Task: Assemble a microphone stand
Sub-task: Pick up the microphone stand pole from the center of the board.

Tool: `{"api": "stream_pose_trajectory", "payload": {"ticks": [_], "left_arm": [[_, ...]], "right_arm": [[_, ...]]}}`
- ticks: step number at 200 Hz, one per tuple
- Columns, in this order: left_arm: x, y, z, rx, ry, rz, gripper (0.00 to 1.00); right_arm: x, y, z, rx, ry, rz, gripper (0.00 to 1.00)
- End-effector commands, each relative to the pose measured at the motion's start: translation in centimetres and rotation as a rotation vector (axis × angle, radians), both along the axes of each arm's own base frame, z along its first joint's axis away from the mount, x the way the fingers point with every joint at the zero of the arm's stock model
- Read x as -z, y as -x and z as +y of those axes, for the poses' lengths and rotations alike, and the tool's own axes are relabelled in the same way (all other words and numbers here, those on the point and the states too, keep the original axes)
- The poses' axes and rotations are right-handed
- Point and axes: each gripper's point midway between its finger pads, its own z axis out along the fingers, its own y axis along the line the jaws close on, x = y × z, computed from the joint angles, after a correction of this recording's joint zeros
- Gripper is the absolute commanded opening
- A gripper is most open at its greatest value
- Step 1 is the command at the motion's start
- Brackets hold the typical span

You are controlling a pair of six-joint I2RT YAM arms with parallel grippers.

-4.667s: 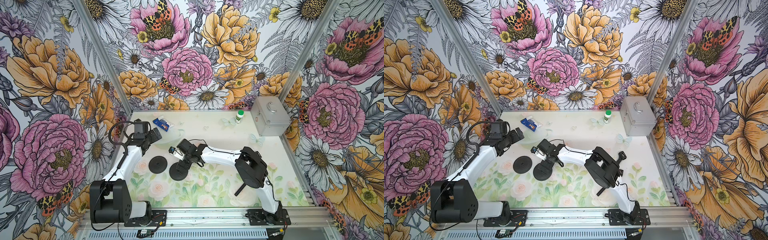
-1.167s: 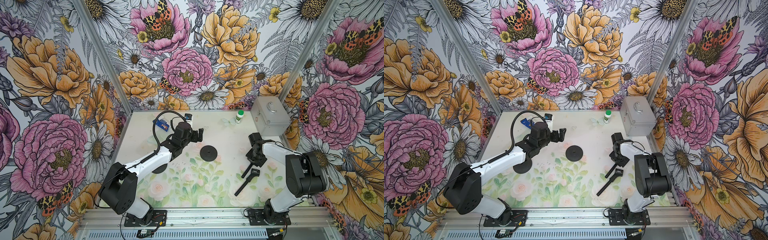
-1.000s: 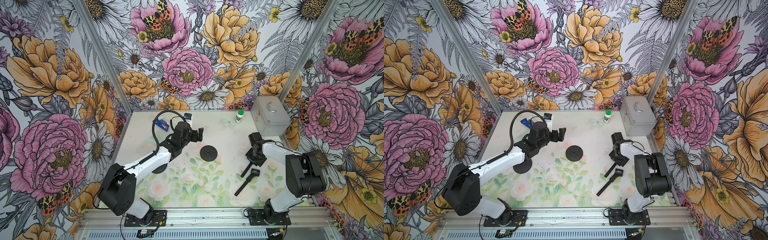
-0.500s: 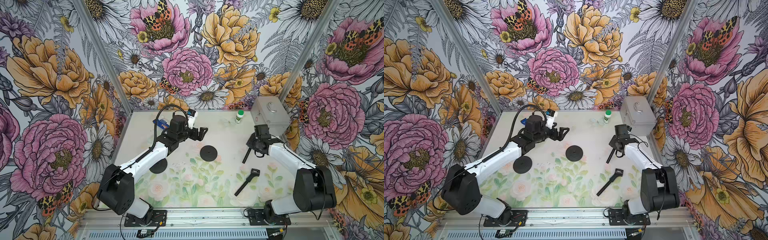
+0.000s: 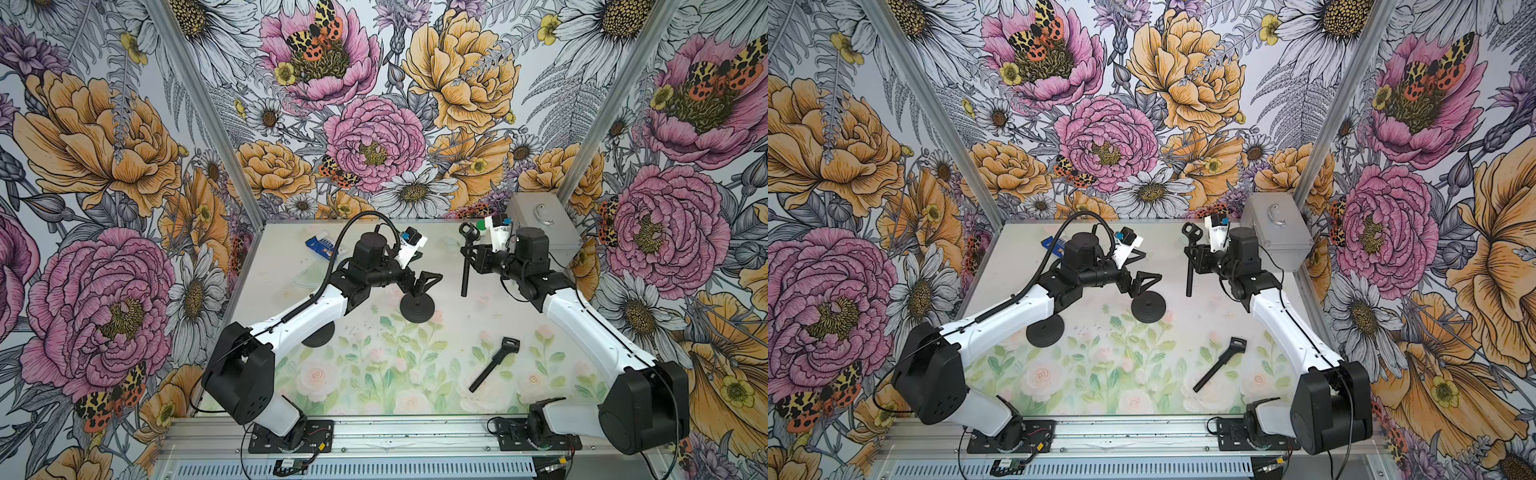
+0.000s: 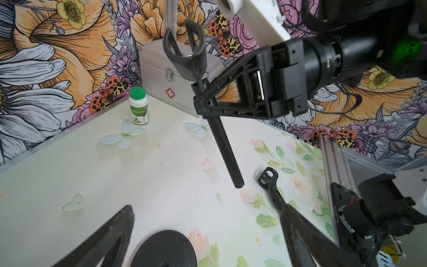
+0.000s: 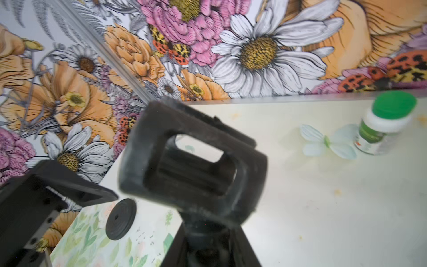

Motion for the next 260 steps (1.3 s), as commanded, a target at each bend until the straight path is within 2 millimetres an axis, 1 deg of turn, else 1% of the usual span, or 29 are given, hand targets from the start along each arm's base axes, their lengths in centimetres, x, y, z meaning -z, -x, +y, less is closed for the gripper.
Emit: {"api": "stream_pose_trajectory", "payload": {"ticks": [1, 21, 37, 52, 76, 87, 104, 118, 129, 142, 153, 164, 176, 178, 186, 205, 223, 237, 243, 260], "left_arm": [[-0.5, 1.3, -1.7, 0.068, 0.057, -0.012, 0.98], [-0.6, 1.8, -2.2, 0.083, 0.096, -0.012, 0.98], [-0.3, 1.8, -2.1, 0.088, 0.107, -0.011, 0.98], [-0.2, 1.9, -2.1, 0.093, 0.124, -0.019, 0.98], [-0.3, 2.3, -2.4, 0.115, 0.149, -0.056, 0.97], [-0.2, 2.0, -2.4, 0.115, 0.154, -0.055, 0.91], [-0.4, 1.8, -2.5, 0.118, 0.177, -0.041, 0.86], [-0.5, 1.6, -2.4, 0.109, 0.193, -0.048, 0.8], [-0.7, 1.4, -2.2, 0.097, 0.21, -0.062, 0.7], [-0.9, 1.2, -1.9, 0.086, 0.236, -0.06, 0.6], [-1.2, 1.3, -1.7, 0.11, 0.266, -0.04, 0.49], [-1.4, 1.7, -1.6, 0.151, 0.289, -0.022, 0.4], [-1.3, 2.1, -1.5, 0.173, 0.288, -0.027, 0.35], [-1.4, 2.1, -1.4, 0.176, 0.286, -0.035, 0.32], [-1.4, 2.5, -1.4, 0.187, 0.279, -0.06, 0.27], [-1.7, 3.5, -1.1, 0.236, 0.268, -0.124, 0.09], [-1.6, 3.2, -0.7, 0.208, 0.26, -0.136, 0.07], [-1.6, 2.7, -0.3, 0.18, 0.256, -0.146, 0.07], [-1.6, 2.5, -0.2, 0.173, 0.255, -0.147, 0.07], [-1.5, 2.0, 0.2, 0.143, 0.247, -0.16, 0.07]], "right_arm": [[-5.7, 1.6, 2.3, -0.15, -0.081, -0.218, 0.21], [-7.0, 2.7, 3.3, -0.197, -0.089, -0.324, 0.2], [-7.1, 3.7, 4.5, -0.261, -0.051, -0.42, 0.19], [-7.2, 4.3, 5.3, -0.3, -0.006, -0.469, 0.18], [-7.6, 5.7, 6.8, -0.393, -0.004, -0.517, 0.21], [-7.8, 6.4, 7.4, -0.44, -0.009, -0.535, 0.21], [-8.3, 7.6, 8.0, -0.513, -0.033, -0.547, 0.21], [-8.7, 8.3, 8.4, -0.543, -0.063, -0.555, 0.22], [-8.9, 8.6, 8.5, -0.551, -0.079, -0.573, 0.22], [-9.1, 8.6, 8.3, -0.526, -0.087, -0.586, 0.22], [-9.2, 8.8, 8.2, -0.519, -0.095, -0.598, 0.22], [-9.3, 8.9, 8.1, -0.518, -0.108, -0.604, 0.22], [-9.0, 9.0, 8.3, -0.535, -0.118, -0.599, 0.22], [-9.0, 9.0, 8.3, -0.536, -0.12, -0.596, 0.22], [-8.9, 8.9, 8.4, -0.539, -0.126, -0.583, 0.23], [-8.9, 8.8, 8.5, -0.54, -0.139, -0.568, 0.24], [-8.6, 8.6, 8.5, -0.533, -0.129, -0.569, 0.27], [-8.3, 8.3, 8.4, -0.516, -0.113, -0.556, 0.38], [-8.2, 8.4, 8.4, -0.518, -0.105, -0.554, 0.41], [-7.0, 8.6, 8.3, -0.531, -0.064, -0.541, 0.53]]}}
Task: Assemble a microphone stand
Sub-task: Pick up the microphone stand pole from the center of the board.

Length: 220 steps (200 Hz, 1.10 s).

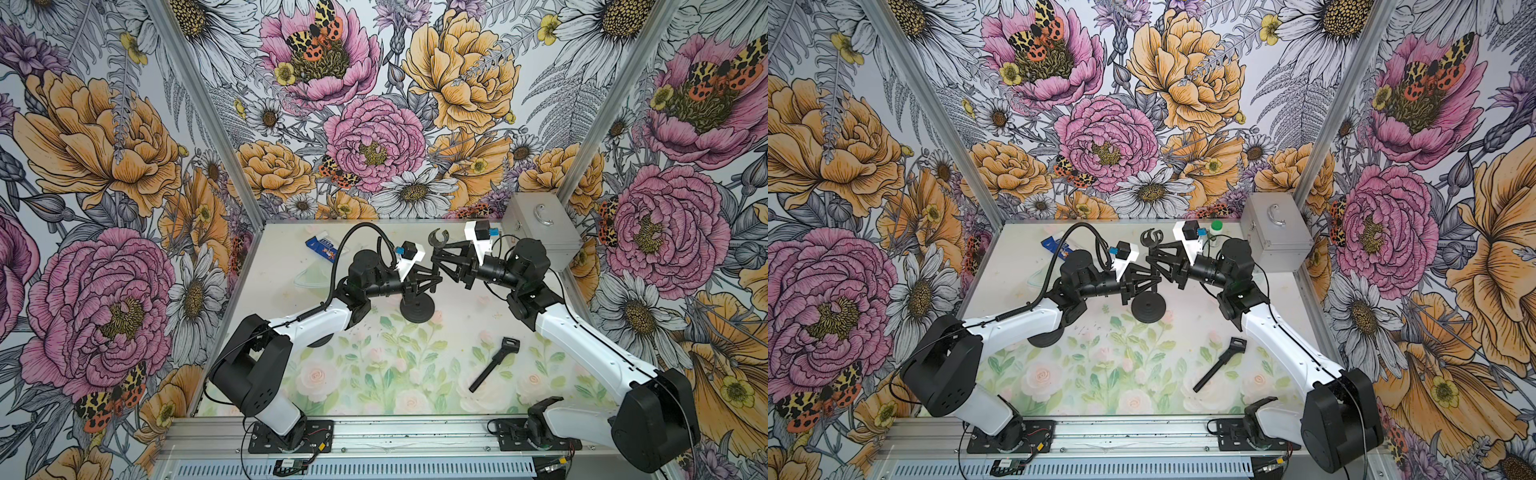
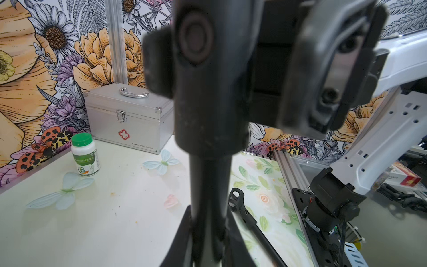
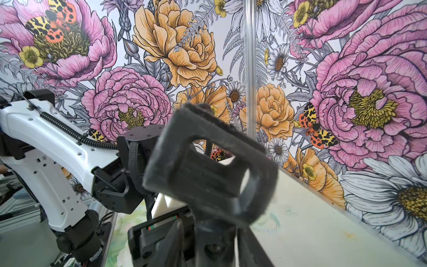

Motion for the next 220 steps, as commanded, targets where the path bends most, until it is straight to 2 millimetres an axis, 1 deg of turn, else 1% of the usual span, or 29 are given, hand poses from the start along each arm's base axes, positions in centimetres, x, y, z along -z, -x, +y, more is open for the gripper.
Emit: {"api": "stream_pose_trajectory", "payload": {"ticks": [1, 13, 25, 32, 44, 60, 80, 86, 94, 134, 142, 157, 173, 187, 196, 202, 217, 220], "left_arm": [[-1.2, -0.8, 1.2, -0.06, 0.012, -0.063, 0.07], [-1.1, -0.8, 1.4, -0.071, 0.006, -0.078, 0.07], [-1.2, -0.7, 1.5, -0.07, 0.003, -0.083, 0.07], [-1.2, -0.6, 1.4, -0.061, 0.002, -0.087, 0.07], [-1.2, -0.1, 1.4, -0.039, -0.004, -0.104, 0.07], [-0.9, 0.4, 1.5, -0.041, -0.029, -0.143, 0.07], [-0.6, 0.8, 1.5, -0.044, -0.058, -0.167, 0.07], [-0.6, 0.8, 1.6, -0.042, -0.061, -0.168, 0.07], [-0.6, 0.9, 1.6, -0.04, -0.062, -0.171, 0.07], [-0.8, 1.2, 1.5, -0.037, -0.06, -0.176, 0.08], [-0.9, 1.1, 1.6, -0.043, -0.06, -0.179, 0.08], [-1.1, 1.0, 1.8, -0.057, -0.06, -0.187, 0.08], [-1.4, 1.1, 1.9, -0.067, -0.057, -0.195, 0.09], [-1.6, 1.1, 1.9, -0.07, -0.052, -0.2, 0.1], [-1.5, 1.1, 1.9, -0.073, -0.052, -0.195, 0.14], [-1.5, 0.9, 1.9, -0.084, -0.051, -0.183, 0.18], [-1.2, 0.1, 2.0, -0.118, -0.049, -0.139, 0.32], [-1.2, 0.1, 2.0, -0.115, -0.049, -0.134, 0.38]], "right_arm": [[0.5, 0.6, 0.0, -0.01, 0.046, -0.035, 0.53], [1.3, 1.1, 0.2, -0.036, 0.088, -0.053, 0.57], [1.7, 1.9, 0.4, -0.071, 0.12, -0.101, 0.59], [1.9, 2.0, 0.5, -0.066, 0.134, -0.129, 0.6], [2.3, 1.7, 0.7, -0.034, 0.154, -0.144, 0.6], [2.6, 1.3, 1.1, -0.037, 0.163, -0.139, 0.6], [2.1, 0.7, 1.4, -0.026, 0.158, -0.112, 0.59], [1.9, 0.7, 1.5, -0.029, 0.155, -0.111, 0.57], [1.8, 0.7, 1.6, -0.032, 0.153, -0.114, 0.51], [0.4, 1.1, 2.1, -0.058, 0.104, -0.119, 0.33], [0.3, 1.0, 2.1, -0.052, 0.1, -0.114, 0.31], [0.2, 0.8, 2.0, -0.035, 0.097, -0.111, 0.24], [0.3, 0.7, 2.0, -0.026, 0.098, -0.104, 0.14], [0.4, 0.8, 2.0, -0.031, 0.097, -0.098, 0.11], [0.6, 0.9, 2.1, -0.032, 0.098, -0.098, 0.09], [0.7, 0.8, 2.0, -0.028, 0.1, -0.098, 0.08], [1.1, 0.6, 1.9, -0.006, 0.106, -0.099, 0.07], [1.1, 0.5, 1.9, 0.002, 0.107, -0.1, 0.07]]}}
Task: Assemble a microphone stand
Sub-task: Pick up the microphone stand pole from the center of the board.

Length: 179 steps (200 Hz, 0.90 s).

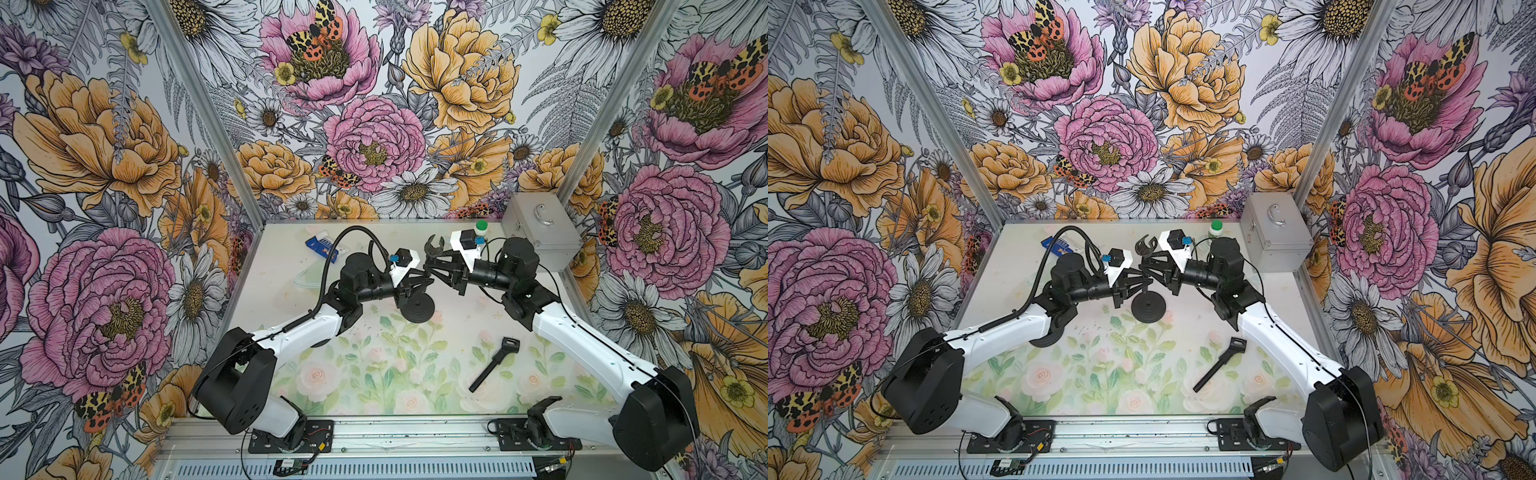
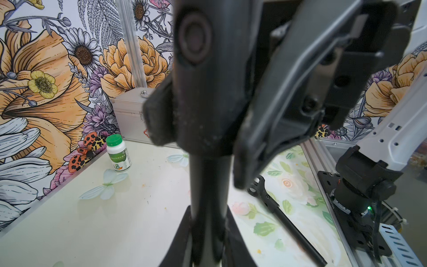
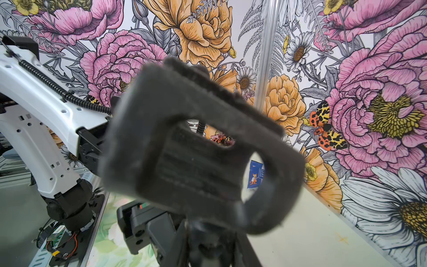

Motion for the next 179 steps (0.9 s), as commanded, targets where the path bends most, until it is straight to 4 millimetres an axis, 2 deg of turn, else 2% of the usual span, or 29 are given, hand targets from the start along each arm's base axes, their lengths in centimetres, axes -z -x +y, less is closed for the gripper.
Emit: {"api": "stream_pose_trajectory", "payload": {"ticks": [1, 14, 24, 49, 79, 101, 136, 158, 171, 175, 179], "left_arm": [[-1.1, -0.5, 0.3, -0.05, 0.027, 0.003, 0.39], [-0.8, -0.7, 0.4, -0.062, 0.026, 0.016, 0.56], [-0.5, -0.8, 0.5, -0.073, 0.023, 0.027, 0.62], [0.6, -1.3, 1.4, -0.112, 0.008, 0.044, 0.64], [1.6, -2.1, 3.0, -0.155, 0.002, 0.081, 0.7], [1.6, -2.0, 4.0, -0.177, 0.006, 0.1, 0.71], [3.1, -2.0, 6.1, -0.266, -0.008, 0.125, 0.74], [2.6, -1.6, 6.1, -0.273, 0.003, 0.12, 0.78], [2.8, -1.7, 6.0, -0.287, 0.001, 0.125, 0.84], [2.8, -1.8, 6.1, -0.295, 0.003, 0.129, 0.96], [2.9, -1.9, 6.2, -0.307, 0.006, 0.136, 0.98]], "right_arm": [[-0.4, -0.6, 0.0, 0.044, -0.009, -0.019, 0.06], [0.0, -1.5, -0.4, 0.096, -0.006, -0.015, 0.05], [0.3, -2.4, -0.6, 0.148, -0.011, -0.01, 0.04], [1.1, -4.7, -1.5, 0.27, -0.045, 0.006, 0.03], [2.6, -6.1, -1.8, 0.33, -0.106, 0.016, 0.03], [4.3, -6.7, -1.5, 0.346, -0.114, 0.023, 0.03], [7.5, -7.0, -0.8, 0.339, -0.065, 0.021, 0.03], [9.5, -7.2, -0.7, 0.347, -0.012, 0.008, 0.04], [10.3, -7.6, -0.7, 0.354, 0.006, 0.006, 0.03], [10.4, -7.6, -0.7, 0.355, 0.01, 0.006, 0.04], [10.7, -7.7, -0.7, 0.354, 0.014, 0.007, 0.03]]}}
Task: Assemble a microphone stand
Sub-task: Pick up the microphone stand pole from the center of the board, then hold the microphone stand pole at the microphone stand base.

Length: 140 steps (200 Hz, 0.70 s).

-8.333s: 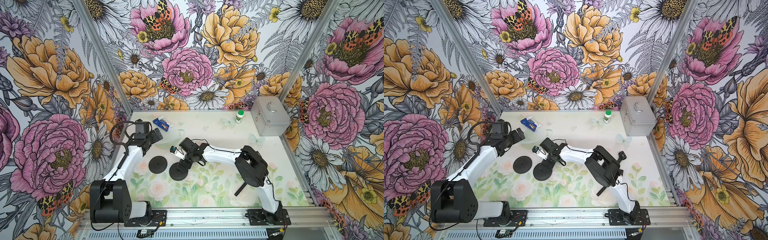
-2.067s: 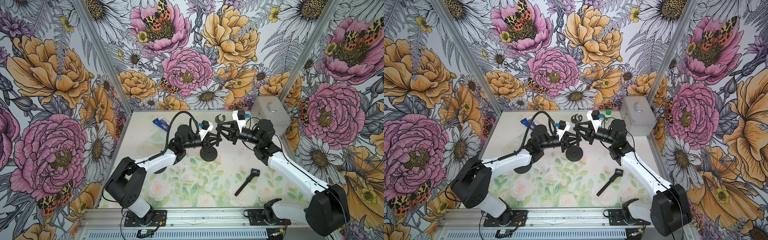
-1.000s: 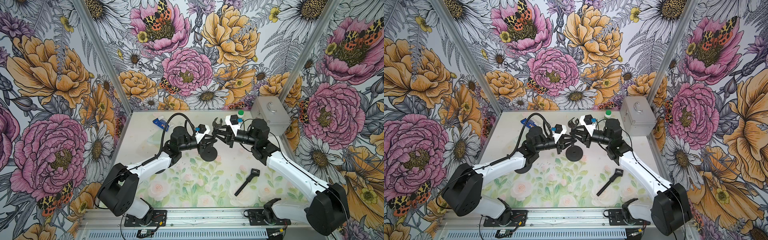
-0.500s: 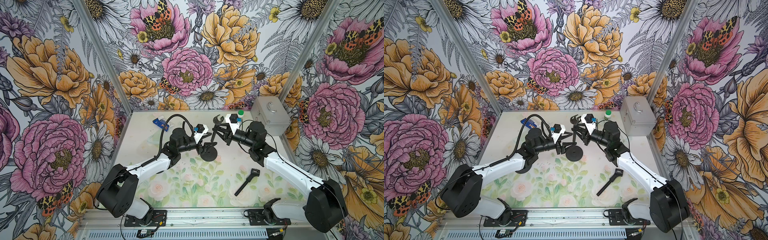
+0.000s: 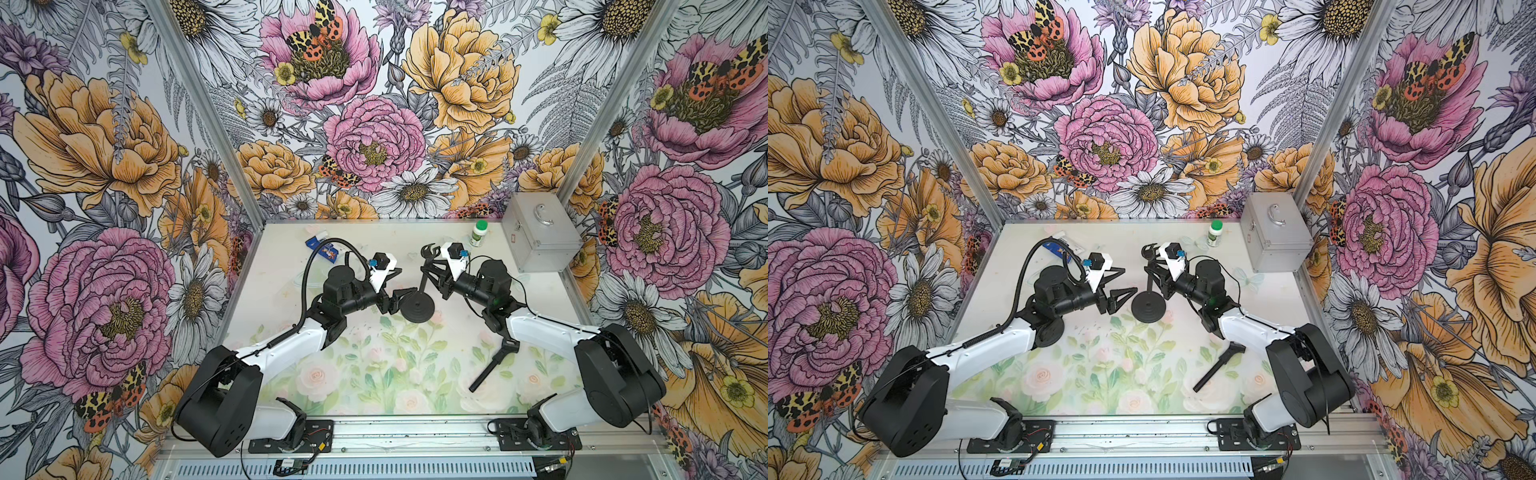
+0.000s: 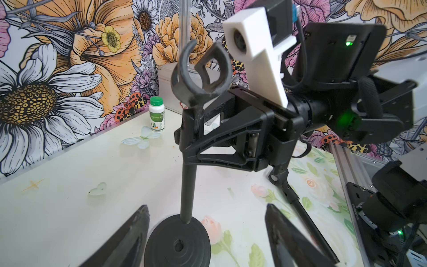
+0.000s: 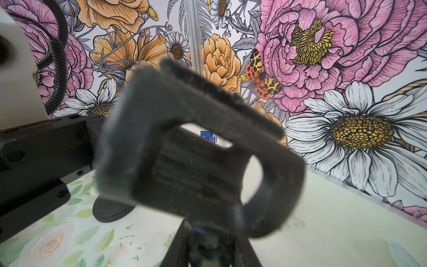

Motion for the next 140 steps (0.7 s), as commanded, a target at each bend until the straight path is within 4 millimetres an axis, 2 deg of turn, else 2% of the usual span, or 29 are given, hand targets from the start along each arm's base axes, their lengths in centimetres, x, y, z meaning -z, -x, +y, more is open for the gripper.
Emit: {"api": "stream_pose_trajectory", "payload": {"ticks": [1, 44, 62, 76, 89, 106, 119, 140], "left_arm": [[-0.4, -0.5, 0.6, -0.072, 0.013, 0.003, 0.99], [0.3, -0.2, 1.4, -0.166, 0.052, 0.04, 0.99], [-0.4, -1.1, 2.6, -0.225, 0.187, 0.109, 0.99], [-0.7, -0.8, 2.6, -0.219, 0.234, 0.081, 0.99], [0.0, 0.2, 1.6, -0.212, 0.168, 0.002, 0.99], [2.0, 1.4, 0.3, -0.186, 0.075, -0.081, 0.98], [3.2, 2.1, 0.1, -0.146, 0.088, -0.107, 0.98], [4.0, 3.6, 0.3, -0.077, 0.163, -0.215, 0.91]], "right_arm": [[-0.1, -0.6, 0.2, 0.017, 0.018, -0.077, 0.03], [1.4, -0.9, 0.4, 0.01, 0.031, -0.074, 0.03], [1.8, -1.1, 0.0, 0.041, 0.018, -0.066, 0.04], [2.5, -1.7, -0.5, 0.089, 0.013, -0.035, 0.03], [3.0, -1.7, -0.4, 0.083, 0.015, -0.022, 0.03], [3.1, -1.6, -0.1, 0.074, 0.0, -0.027, 0.03], [2.8, -1.6, 0.1, 0.074, -0.026, -0.043, 0.03], [2.5, -1.3, 0.3, 0.072, -0.046, -0.041, 0.03]]}}
